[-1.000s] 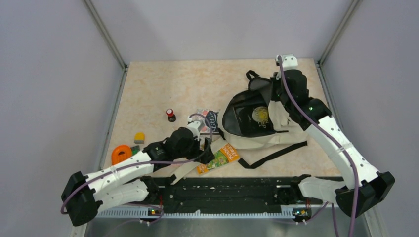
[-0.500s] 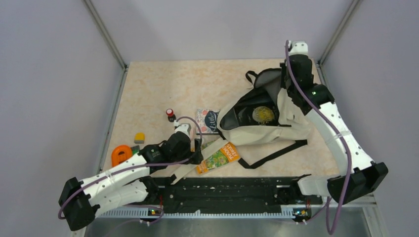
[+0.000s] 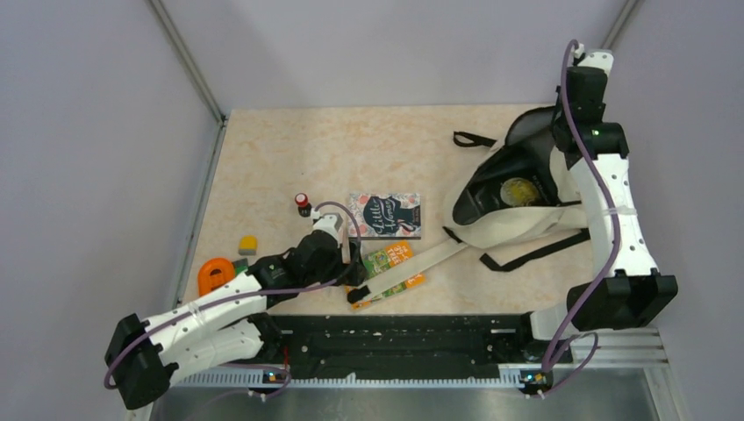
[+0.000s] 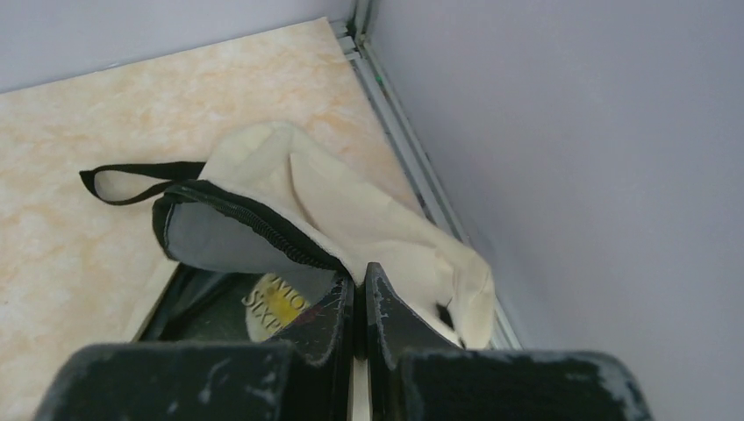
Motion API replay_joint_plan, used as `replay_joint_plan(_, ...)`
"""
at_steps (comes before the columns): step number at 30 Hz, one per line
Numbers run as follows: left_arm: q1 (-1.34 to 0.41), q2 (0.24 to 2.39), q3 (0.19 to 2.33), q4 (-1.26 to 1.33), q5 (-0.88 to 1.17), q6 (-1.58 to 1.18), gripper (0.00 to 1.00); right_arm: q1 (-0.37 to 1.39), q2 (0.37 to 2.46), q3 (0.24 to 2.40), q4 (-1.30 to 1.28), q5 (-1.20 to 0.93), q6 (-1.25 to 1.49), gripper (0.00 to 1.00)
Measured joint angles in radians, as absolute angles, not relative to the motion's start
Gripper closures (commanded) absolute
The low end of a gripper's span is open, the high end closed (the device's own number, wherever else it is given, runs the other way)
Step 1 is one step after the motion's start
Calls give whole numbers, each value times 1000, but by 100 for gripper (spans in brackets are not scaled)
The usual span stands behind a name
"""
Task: Pack the student bag
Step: Place the student bag at the center of the board.
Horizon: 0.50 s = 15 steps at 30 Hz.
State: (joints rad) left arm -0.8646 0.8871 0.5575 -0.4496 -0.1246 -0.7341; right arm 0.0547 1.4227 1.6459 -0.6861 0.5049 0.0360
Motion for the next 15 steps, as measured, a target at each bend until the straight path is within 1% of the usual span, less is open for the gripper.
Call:
replay_joint_plan(5,-861,906,552,-434,-130,-734,4,30,1429,1657,-688,514,28,100)
replay_joint_plan(8,-848,920,536,-421,-139,-739,4,30,1428,1650,-685,476,35,45)
replay_joint_plan(9,-841,923,528,-418,-141,-745,4,30,1426,1647,-681,455,51,33)
replay_joint_plan(10,-834,923,519,-415,-144,-755,4,30,1422,1640,-674,424,62,23)
replay_joint_plan(11,-827,922,508,-411,-148,-763,3,30,1412,1627,-666,388,69,19)
replay_joint_plan(12,-822,918,498,-408,-150,-770,3,33,1394,1605,-659,355,78,16)
replay_joint_plan(15,-795,884,479,-394,-155,-788,3,57,1314,1525,-652,287,105,11)
